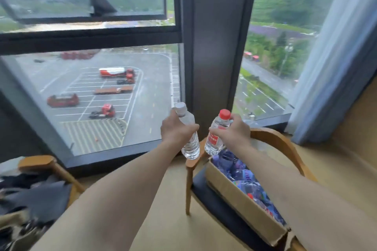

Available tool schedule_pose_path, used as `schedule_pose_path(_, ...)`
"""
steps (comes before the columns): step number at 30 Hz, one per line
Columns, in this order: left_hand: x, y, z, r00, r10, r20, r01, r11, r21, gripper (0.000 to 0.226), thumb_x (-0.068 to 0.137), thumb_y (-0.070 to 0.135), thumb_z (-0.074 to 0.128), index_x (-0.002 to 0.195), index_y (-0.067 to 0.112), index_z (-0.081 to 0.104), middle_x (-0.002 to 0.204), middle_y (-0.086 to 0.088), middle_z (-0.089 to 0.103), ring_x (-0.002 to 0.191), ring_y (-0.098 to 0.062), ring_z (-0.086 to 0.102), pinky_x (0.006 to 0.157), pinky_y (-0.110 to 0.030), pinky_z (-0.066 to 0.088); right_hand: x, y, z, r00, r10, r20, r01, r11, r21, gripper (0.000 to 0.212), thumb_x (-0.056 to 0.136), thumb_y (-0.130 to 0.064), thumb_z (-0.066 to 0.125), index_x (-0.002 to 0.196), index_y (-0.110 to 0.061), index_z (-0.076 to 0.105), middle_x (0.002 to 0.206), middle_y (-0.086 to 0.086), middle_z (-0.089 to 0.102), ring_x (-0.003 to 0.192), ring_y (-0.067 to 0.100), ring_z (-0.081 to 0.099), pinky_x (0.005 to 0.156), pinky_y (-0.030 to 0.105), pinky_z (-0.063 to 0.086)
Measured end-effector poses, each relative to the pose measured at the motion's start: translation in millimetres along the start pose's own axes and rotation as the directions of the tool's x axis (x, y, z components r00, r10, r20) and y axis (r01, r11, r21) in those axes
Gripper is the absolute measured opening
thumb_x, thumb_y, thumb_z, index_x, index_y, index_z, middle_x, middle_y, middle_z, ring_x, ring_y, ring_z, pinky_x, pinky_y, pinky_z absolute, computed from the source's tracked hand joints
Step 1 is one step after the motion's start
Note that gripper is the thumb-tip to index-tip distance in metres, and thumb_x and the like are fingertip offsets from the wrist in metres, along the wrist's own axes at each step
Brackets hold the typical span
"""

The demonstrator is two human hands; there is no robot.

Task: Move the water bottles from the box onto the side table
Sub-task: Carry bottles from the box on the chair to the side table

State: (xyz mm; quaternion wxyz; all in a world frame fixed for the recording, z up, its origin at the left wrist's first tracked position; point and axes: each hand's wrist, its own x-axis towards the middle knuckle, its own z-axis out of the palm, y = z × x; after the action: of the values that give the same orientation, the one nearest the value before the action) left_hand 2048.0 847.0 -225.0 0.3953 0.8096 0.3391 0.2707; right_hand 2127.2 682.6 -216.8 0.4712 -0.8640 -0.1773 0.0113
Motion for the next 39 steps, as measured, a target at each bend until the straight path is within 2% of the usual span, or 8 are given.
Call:
schedule_pose_path(4, -26, -47, -80, 0.975, -0.107, -0.196, 0.123, 0.99, 0.073, 0.059, 0.053, 0.048, 0.078, 0.105, 0.033, 0.053, 0.086, 0.01, 0.059, 0.084, -0.018, 0.058, 0.072, -0.027, 0.041, -34, -42, 48, 0.974, -0.126, 0.19, 0.117, 0.991, 0.058, 0.053, 0.067, -0.043, 0.083, 0.107, -0.024, 0.055, 0.099, -0.002, 0.067, 0.092, 0.022, 0.064, 0.084, 0.043, 0.053)
schedule_pose_path(8, -64, -86, -167, 0.909, -0.191, -0.372, 0.24, 0.967, 0.091, 0.057, 0.053, 0.046, 0.077, 0.102, 0.034, 0.053, 0.079, 0.013, 0.056, 0.08, -0.019, 0.057, 0.072, -0.026, 0.04, -80, -90, 100, 0.913, -0.242, 0.329, 0.202, 0.968, 0.151, 0.055, 0.064, -0.039, 0.085, 0.109, -0.023, 0.058, 0.094, -0.005, 0.068, 0.09, 0.019, 0.065, 0.082, 0.036, 0.053)
schedule_pose_path(14, -158, -142, -304, 0.761, -0.273, -0.589, 0.396, 0.914, 0.088, 0.06, 0.053, 0.05, 0.08, 0.104, 0.033, 0.052, 0.093, 0.004, 0.063, 0.092, -0.025, 0.063, 0.078, -0.029, 0.045, -194, -175, 177, 0.732, -0.413, 0.542, 0.304, 0.91, 0.283, 0.054, 0.061, -0.033, 0.089, 0.104, -0.027, 0.056, 0.094, -0.004, 0.068, 0.09, 0.018, 0.066, 0.083, 0.037, 0.055)
schedule_pose_path(17, -222, -171, -376, 0.636, -0.314, -0.705, 0.5, 0.864, 0.067, 0.072, 0.056, 0.055, 0.083, 0.117, 0.029, 0.056, 0.105, -0.002, 0.068, 0.101, -0.028, 0.064, 0.084, -0.032, 0.048, -274, -215, 214, 0.616, -0.49, 0.617, 0.324, 0.871, 0.369, 0.053, 0.063, -0.028, 0.089, 0.106, -0.027, 0.058, 0.092, -0.007, 0.067, 0.088, 0.016, 0.066, 0.075, 0.029, 0.051)
schedule_pose_path(24, -406, -235, -534, 0.377, -0.375, -0.847, 0.643, 0.764, -0.052, 0.069, 0.059, 0.045, 0.091, 0.113, 0.025, 0.055, 0.109, -0.003, 0.068, 0.091, -0.024, 0.061, 0.076, -0.027, 0.044, -496, -292, 277, 0.344, -0.577, 0.741, 0.368, 0.808, 0.459, 0.048, 0.061, -0.035, 0.088, 0.094, -0.033, 0.053, 0.086, -0.014, 0.064, 0.077, 0.002, 0.06, 0.062, 0.025, 0.047)
schedule_pose_path(28, -523, -261, -604, 0.236, -0.38, -0.895, 0.748, 0.658, -0.082, 0.072, 0.059, 0.051, 0.087, 0.115, 0.023, 0.053, 0.105, -0.004, 0.07, 0.1, -0.029, 0.066, 0.079, -0.03, 0.05, -626, -326, 300, 0.178, -0.595, 0.784, 0.38, 0.776, 0.503, 0.047, 0.061, -0.035, 0.084, 0.097, -0.027, 0.056, 0.091, -0.006, 0.066, 0.083, 0.014, 0.063, 0.076, 0.037, 0.054)
schedule_pose_path(35, -708, -291, -689, -0.121, -0.424, -0.897, 0.714, 0.591, -0.376, 0.064, 0.06, 0.038, 0.087, 0.114, 0.02, 0.056, 0.105, -0.002, 0.067, 0.099, -0.025, 0.065, 0.08, -0.027, 0.051, -836, -373, 322, -0.184, -0.563, 0.806, 0.395, 0.708, 0.585, 0.043, 0.063, -0.027, 0.079, 0.099, -0.027, 0.055, 0.092, -0.006, 0.063, 0.084, 0.014, 0.061, 0.076, 0.034, 0.053)
schedule_pose_path(39, -793, -307, -728, -0.284, -0.405, -0.869, 0.67, 0.565, -0.482, 0.059, 0.062, 0.031, 0.087, 0.111, 0.019, 0.056, 0.104, -0.001, 0.065, 0.096, -0.022, 0.061, 0.079, -0.029, 0.049, -941, -391, 335, -0.366, -0.532, 0.764, 0.384, 0.662, 0.644, 0.039, 0.067, -0.027, 0.077, 0.099, -0.025, 0.054, 0.092, -0.005, 0.063, 0.085, 0.016, 0.063, 0.077, 0.035, 0.054)
